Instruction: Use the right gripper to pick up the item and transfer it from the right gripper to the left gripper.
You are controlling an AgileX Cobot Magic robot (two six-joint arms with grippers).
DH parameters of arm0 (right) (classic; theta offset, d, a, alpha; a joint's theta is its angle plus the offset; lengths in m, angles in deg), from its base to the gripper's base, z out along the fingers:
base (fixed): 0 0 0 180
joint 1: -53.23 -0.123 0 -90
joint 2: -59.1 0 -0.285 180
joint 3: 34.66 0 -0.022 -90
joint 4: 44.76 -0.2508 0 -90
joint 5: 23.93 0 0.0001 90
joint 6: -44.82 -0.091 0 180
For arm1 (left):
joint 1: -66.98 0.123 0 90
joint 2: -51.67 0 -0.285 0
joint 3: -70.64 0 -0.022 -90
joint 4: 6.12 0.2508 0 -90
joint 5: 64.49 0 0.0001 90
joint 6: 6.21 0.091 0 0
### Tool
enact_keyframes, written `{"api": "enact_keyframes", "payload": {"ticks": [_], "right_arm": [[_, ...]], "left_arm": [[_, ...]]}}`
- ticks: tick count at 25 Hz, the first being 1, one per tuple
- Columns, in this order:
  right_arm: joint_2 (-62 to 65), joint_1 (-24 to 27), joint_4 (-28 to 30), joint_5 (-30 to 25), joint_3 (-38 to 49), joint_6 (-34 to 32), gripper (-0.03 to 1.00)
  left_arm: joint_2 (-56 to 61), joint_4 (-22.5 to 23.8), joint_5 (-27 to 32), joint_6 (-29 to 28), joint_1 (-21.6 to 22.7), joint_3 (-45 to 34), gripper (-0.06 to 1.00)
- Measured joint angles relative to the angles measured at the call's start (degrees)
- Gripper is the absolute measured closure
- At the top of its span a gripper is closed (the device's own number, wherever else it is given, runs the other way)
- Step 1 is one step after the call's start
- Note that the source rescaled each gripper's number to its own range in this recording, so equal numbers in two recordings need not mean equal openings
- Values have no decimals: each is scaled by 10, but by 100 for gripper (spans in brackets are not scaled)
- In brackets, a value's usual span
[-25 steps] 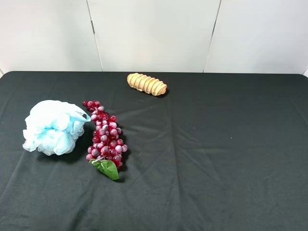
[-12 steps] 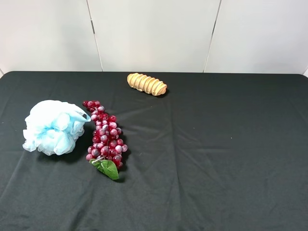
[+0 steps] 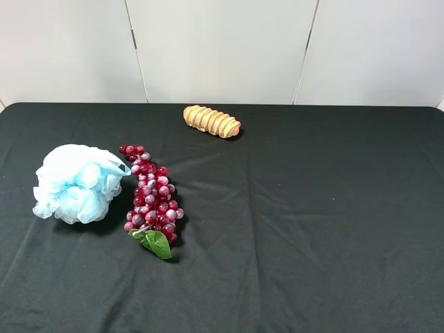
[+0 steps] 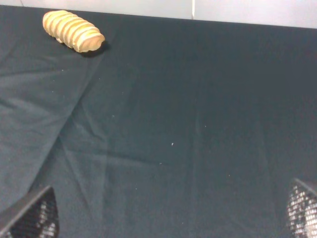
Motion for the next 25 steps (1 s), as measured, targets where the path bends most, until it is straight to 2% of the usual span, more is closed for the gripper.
{"api": "enact_keyframes", "payload": {"ticks": [6, 17, 20, 25], "right_arm": [[0, 0, 0, 0, 0, 0, -3], [0, 0, 0, -1, 0, 0, -3], [0, 18, -1, -1, 0, 0, -3], [0, 76, -1, -1, 0, 0, -3]], "left_arm": [[62, -1, 0, 0, 0, -30, -6], [63, -15, -4, 11, 0, -49, -6], [63, -17, -26, 14, 0, -56, -6], [63, -27, -59, 15, 0, -71, -6]]}}
